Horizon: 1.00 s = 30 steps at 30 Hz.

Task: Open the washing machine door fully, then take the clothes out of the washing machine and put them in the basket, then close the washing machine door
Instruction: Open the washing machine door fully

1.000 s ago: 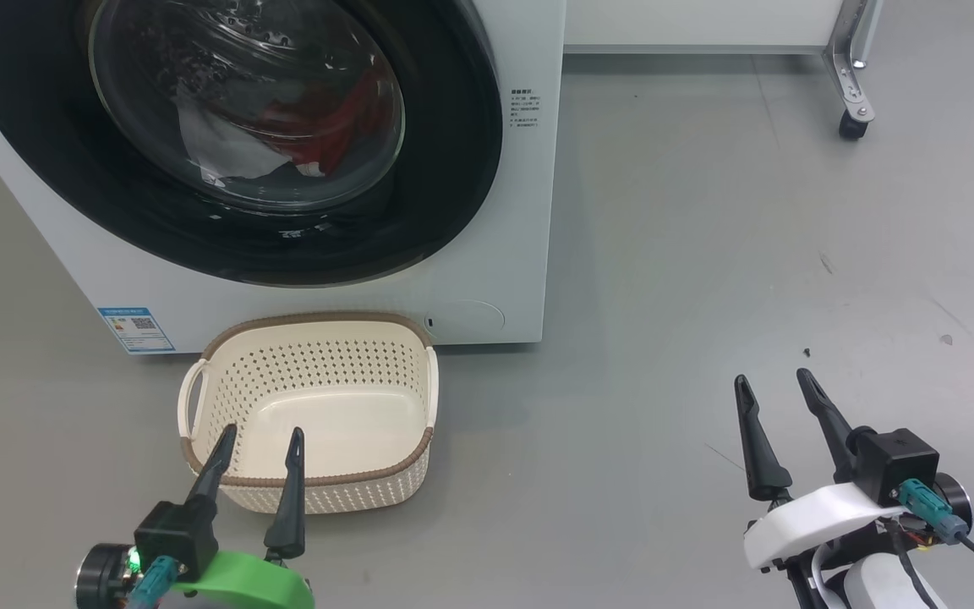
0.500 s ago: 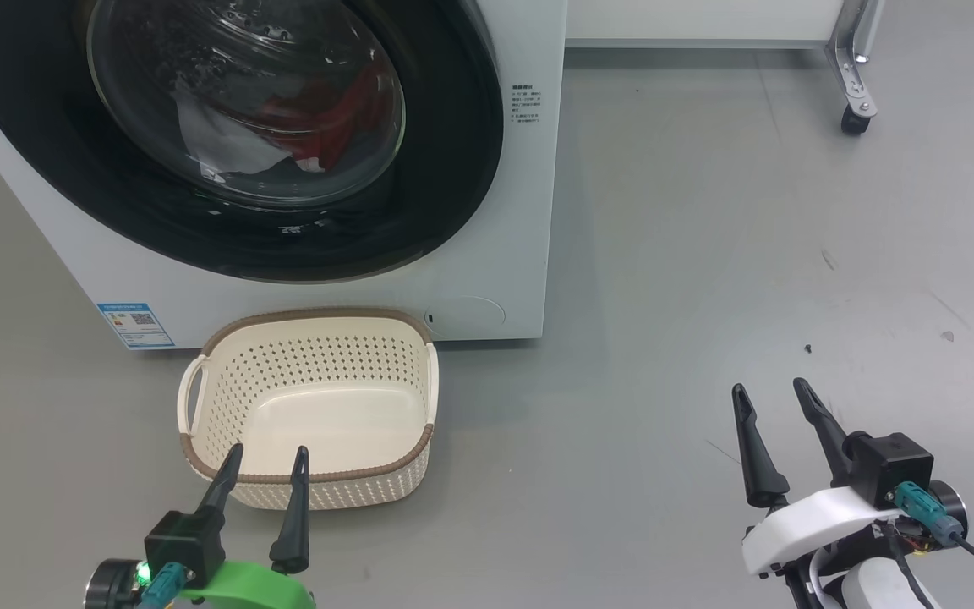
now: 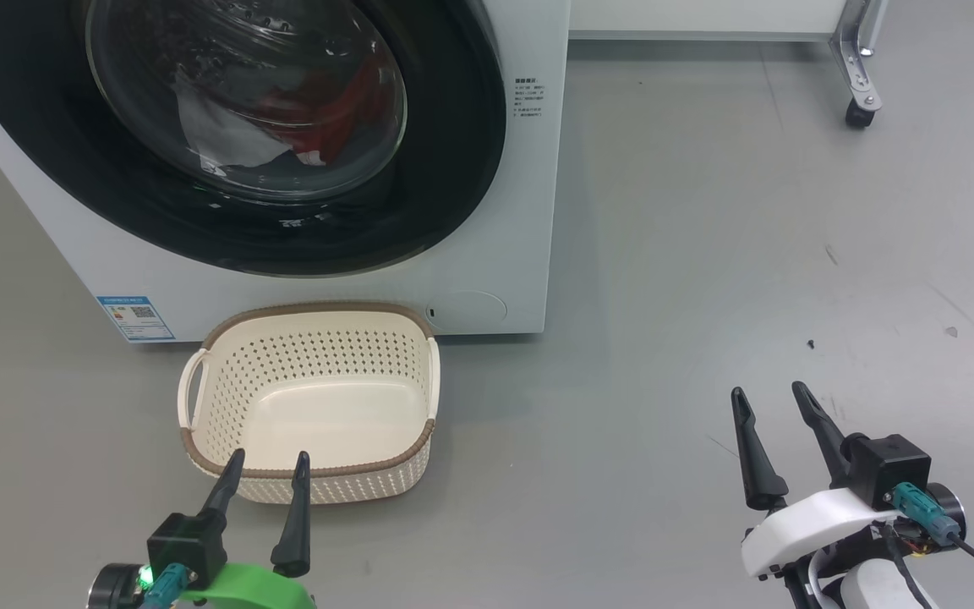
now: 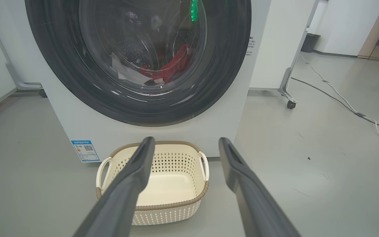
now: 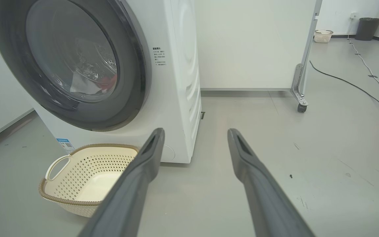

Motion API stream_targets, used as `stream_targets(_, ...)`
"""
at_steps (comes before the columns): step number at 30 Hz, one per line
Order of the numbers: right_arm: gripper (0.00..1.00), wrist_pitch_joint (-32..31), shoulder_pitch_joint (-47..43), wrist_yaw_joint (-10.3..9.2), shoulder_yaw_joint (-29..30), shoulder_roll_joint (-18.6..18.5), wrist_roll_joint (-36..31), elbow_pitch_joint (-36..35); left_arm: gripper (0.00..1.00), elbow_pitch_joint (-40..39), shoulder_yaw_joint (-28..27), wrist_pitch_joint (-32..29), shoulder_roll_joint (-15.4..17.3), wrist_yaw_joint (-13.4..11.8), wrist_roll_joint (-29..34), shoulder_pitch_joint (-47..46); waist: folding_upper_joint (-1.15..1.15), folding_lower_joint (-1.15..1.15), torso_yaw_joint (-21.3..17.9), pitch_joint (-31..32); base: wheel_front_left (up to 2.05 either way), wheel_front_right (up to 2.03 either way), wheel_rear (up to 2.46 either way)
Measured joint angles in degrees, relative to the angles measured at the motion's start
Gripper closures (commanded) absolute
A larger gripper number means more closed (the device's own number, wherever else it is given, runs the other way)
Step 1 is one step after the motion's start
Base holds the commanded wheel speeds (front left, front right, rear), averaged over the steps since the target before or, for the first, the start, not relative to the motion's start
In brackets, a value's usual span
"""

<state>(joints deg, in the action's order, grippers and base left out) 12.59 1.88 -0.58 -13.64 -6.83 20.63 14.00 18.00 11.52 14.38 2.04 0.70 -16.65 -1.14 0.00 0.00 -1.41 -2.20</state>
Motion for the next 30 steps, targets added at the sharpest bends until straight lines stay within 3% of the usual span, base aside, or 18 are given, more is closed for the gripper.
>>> stream_targets(5, 0.0, 0.0, 0.0, 0.0, 0.0, 0.0, 0.0, 0.2, 0.0, 0.0, 0.1, 0.0, 0.0, -0.5, 0.0, -0.1, 0.0, 0.0, 0.2, -0.3, 0.0, 0.0, 0.0)
stream_targets(6, 0.27, 0.0, 0.1, 0.01, 0.0, 0.0, 0.0, 0.2, 0.0, 0.0, 0.2, 0.0, 0.0, -0.5, -0.1, -0.1, 0.0, 0.0, 0.2, -0.4, 0.0, 0.0, 0.0)
stream_targets(7, 0.65, 0.0, 0.1, 0.01, 0.0, 0.0, 0.0, 0.2, 0.0, 0.0, 0.4, 0.0, 0.0, -0.5, -0.3, -0.1, 0.0, 0.0, 0.3, -0.5, 0.0, 0.0, 0.0)
stream_targets(9, 1.0, 0.0, 0.1, 0.0, 0.1, 0.0, 0.0, 0.1, 0.0, 0.0, 0.8, 0.0, 0.0, -0.5, -0.5, -0.4, 0.0, 0.0, 0.5, -0.9, 0.0, 0.0, 0.0)
stream_targets(19, 1.0, 0.2, 3.0, 0.66, 1.2, 0.1, 1.6, -2.2, 0.0, -0.8, 1.1, 0.0, 0.0, -0.5, -0.5, -2.5, 0.0, 0.0, 1.7, -4.2, 0.0, 0.0, 0.0)
stream_targets(30, 1.0, -1.9, 10.3, 3.97, 6.4, 2.0, 13.3, -5.0, 0.0, -2.9, 2.3, 0.0, 0.0, -0.5, -0.5, -6.6, 0.0, 0.0, 3.5, -10.1, 0.0, 0.0, 0.0)
